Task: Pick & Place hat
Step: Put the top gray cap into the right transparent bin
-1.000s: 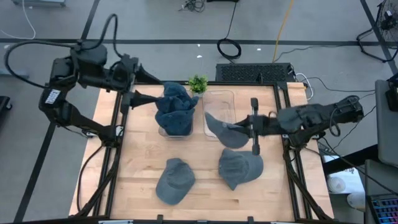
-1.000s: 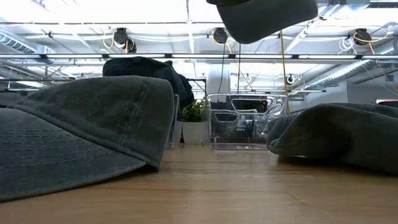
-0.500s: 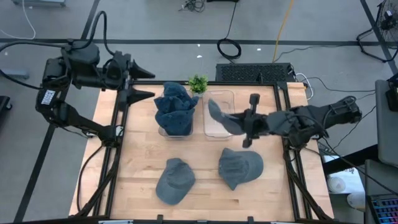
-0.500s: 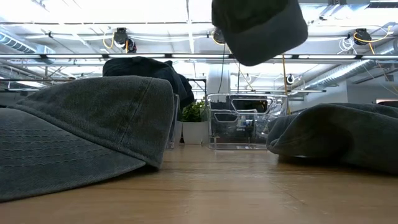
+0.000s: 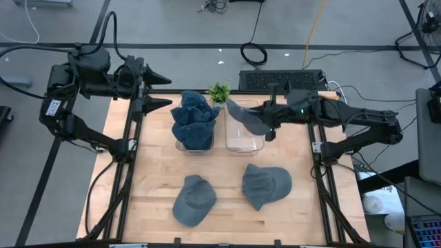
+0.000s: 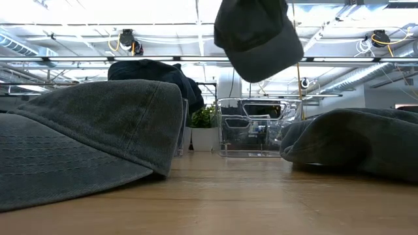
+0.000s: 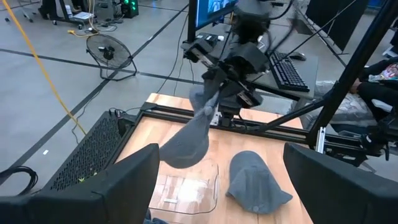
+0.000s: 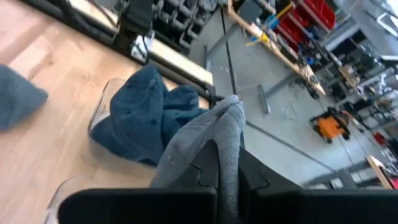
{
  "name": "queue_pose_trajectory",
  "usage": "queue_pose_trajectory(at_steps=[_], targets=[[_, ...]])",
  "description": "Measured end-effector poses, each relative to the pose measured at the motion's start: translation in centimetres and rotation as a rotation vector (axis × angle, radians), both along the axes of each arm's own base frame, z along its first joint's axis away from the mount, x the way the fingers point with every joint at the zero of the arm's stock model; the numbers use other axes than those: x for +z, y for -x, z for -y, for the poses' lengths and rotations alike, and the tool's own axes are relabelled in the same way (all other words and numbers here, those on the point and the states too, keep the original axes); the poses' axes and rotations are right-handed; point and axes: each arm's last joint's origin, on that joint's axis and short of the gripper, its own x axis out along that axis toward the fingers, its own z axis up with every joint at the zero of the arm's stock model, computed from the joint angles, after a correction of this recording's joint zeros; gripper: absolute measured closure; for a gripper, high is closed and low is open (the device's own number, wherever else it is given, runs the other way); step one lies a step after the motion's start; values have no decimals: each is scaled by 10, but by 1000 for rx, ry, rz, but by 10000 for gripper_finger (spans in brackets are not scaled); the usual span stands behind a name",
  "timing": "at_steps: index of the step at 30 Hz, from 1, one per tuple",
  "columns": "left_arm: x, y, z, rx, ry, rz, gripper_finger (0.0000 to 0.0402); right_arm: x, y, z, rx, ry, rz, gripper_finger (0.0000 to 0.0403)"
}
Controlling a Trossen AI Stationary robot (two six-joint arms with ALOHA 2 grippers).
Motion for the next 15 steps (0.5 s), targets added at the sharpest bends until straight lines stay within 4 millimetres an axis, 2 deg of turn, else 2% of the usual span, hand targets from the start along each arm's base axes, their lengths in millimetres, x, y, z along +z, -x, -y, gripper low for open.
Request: queue_pose_trajectory(at_steps=[5,15], targets=[[0,0,0,1,-1,0,50,-8,-2,30,61,-48,40,403],[0,0,-1,43,-1,-1,50,-42,8,91,148,-131,124,403]])
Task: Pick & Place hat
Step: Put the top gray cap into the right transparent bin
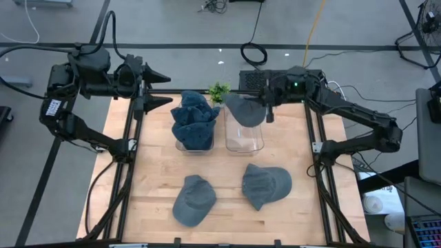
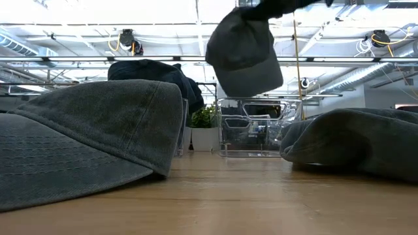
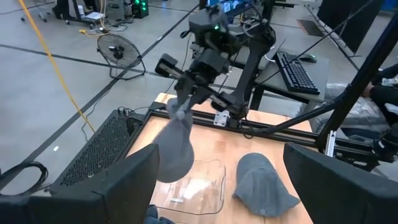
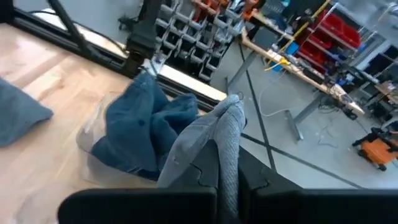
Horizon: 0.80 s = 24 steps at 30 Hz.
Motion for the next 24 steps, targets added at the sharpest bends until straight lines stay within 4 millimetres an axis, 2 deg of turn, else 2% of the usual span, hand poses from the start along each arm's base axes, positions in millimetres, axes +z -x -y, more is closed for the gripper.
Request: queue_pose_trajectory(at_steps=[6,10,16,24], targets=[[0,0,0,26,31,6,50,-33,-3,28,18,-68,33,403],[0,0,-1,38,35,7,50,-55,-13,43,12,-86,28,403],[-1,-2,-1,49,50,6,50,-77,-27,65,46,-127,27,403],[-1,-2,-1,54,49,4,50,-113,-42,79,35,-189,-64,403]])
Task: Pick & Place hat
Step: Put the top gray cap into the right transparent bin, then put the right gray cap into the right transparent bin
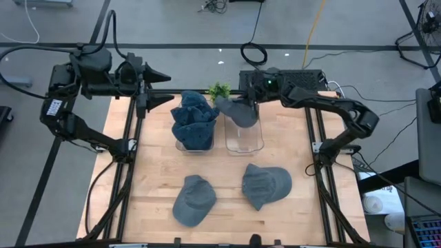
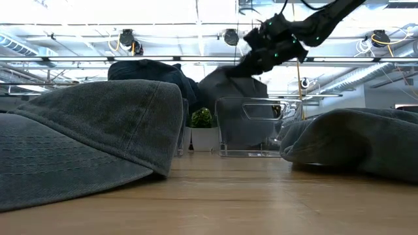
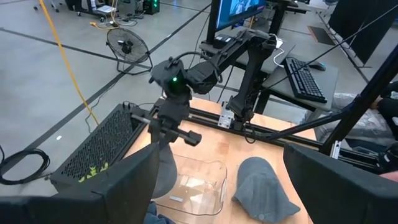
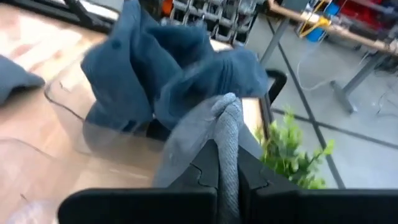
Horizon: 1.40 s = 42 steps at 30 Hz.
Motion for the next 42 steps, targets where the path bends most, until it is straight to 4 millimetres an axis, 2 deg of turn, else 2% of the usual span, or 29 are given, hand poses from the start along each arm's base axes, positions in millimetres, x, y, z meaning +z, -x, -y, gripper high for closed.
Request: queue_pose_trajectory(at_steps=[6,11,16,22,24,27,31,36,42], targets=[[0,0,0,1,2,0,50,-9,-1,5,-115,38,-68,397],[0,0,0,-1,-1,-1,50,-7,4,8,-220,68,-108,361],[0,0,1,-18,7,1,50,3,9,4,-225,78,-98,291],[0,0,1,-35,19,3,50,22,18,-2,-349,134,-77,189],[0,0,1,-35,17,2,50,34,21,-13,-343,100,-34,166],[0,0,1,-37,14,2,50,47,22,-39,-292,35,-17,154],[0,0,1,-39,-6,-2,50,53,23,-75,-255,26,-83,169],[0,0,1,-49,-38,-7,50,68,27,-115,-329,34,-56,191],[0,0,1,-51,-44,-9,50,86,38,-150,-361,-18,31,182]])
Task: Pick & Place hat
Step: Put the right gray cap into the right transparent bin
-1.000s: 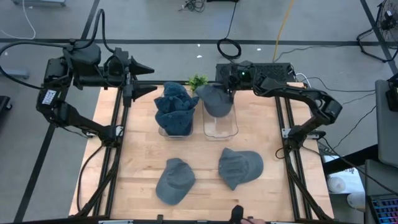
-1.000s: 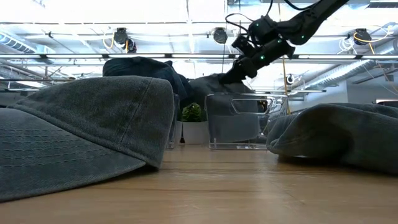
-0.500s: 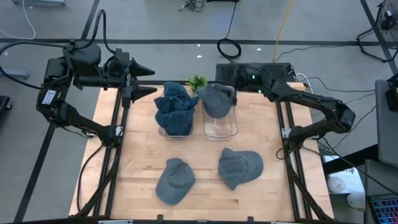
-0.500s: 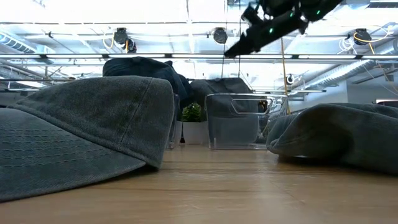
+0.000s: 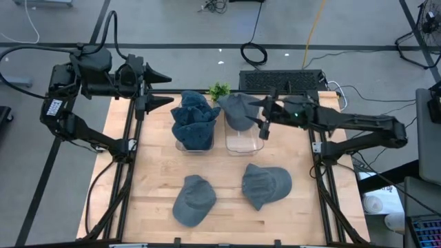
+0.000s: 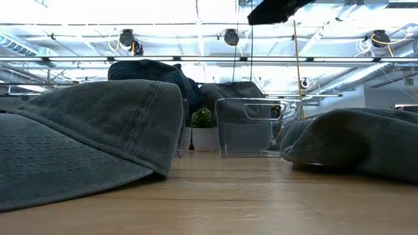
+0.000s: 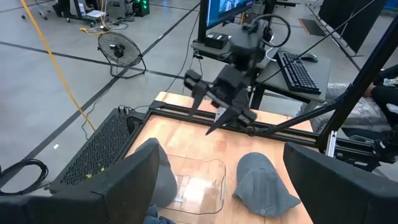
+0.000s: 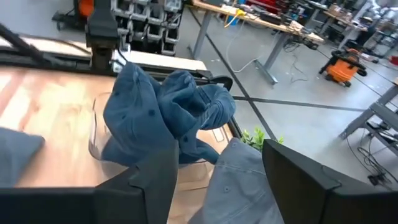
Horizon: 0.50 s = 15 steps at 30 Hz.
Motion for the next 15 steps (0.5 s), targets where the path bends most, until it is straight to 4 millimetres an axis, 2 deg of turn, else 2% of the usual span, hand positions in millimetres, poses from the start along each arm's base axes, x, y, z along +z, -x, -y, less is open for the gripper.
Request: queue_pose_trajectory(at_steps=[15], targets=[[0,0,0,2,5,-4,50,8,9,-58,-138,-124,122,170]])
